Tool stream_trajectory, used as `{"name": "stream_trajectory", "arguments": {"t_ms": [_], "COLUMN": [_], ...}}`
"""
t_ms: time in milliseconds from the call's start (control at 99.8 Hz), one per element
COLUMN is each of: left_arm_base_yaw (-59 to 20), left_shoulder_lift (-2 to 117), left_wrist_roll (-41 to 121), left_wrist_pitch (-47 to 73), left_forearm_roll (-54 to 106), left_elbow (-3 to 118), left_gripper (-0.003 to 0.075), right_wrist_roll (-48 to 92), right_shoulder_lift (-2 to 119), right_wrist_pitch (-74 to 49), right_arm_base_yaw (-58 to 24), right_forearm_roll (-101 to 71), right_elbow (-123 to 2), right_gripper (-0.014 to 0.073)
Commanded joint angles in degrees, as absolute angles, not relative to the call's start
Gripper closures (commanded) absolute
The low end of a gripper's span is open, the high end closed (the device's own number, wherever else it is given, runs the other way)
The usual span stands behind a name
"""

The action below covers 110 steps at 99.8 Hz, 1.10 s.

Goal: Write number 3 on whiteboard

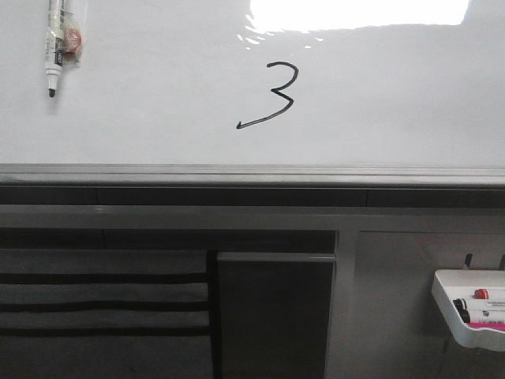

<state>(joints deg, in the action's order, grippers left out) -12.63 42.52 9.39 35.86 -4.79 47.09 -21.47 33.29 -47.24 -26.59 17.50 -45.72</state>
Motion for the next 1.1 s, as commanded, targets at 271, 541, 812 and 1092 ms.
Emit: {"name": "stream_trajectory", "arguments": {"t_ms": [271, 541, 812, 1092], "left_arm_base_yaw": [-12.35, -12.35, -12.35, -10.95], "left_shoulder_lift": [29.20, 28.95, 28.95, 20.77], "left_wrist_roll": [5.17, 5.17, 5.17, 5.17], "left_wrist_pitch": [6.50, 4.12, 4.24, 3.46], "left_forearm_roll": [9.51, 9.92, 9.92, 9.92], "left_elbow": [29.66, 26.10, 25.56, 19.97], "left_gripper": [0.0741, 0.0741, 0.0741, 0.0741], "right_wrist_roll": [-21.78, -22.01, -22.01, -22.01], "right_shoulder_lift": [31.71, 31.80, 31.80, 31.80], "right_wrist_pitch": [-20.40, -18.54, -18.87, -18.87], "right_arm_base_yaw": [-26.30, -26.30, -26.30, -26.30], "right_forearm_roll": [25.78, 26.29, 26.29, 26.29], "right_elbow": [-38.13, -31.74, -30.43, -30.43], "right_gripper": [0.0659, 0.0659, 0.0659, 0.0659]}}
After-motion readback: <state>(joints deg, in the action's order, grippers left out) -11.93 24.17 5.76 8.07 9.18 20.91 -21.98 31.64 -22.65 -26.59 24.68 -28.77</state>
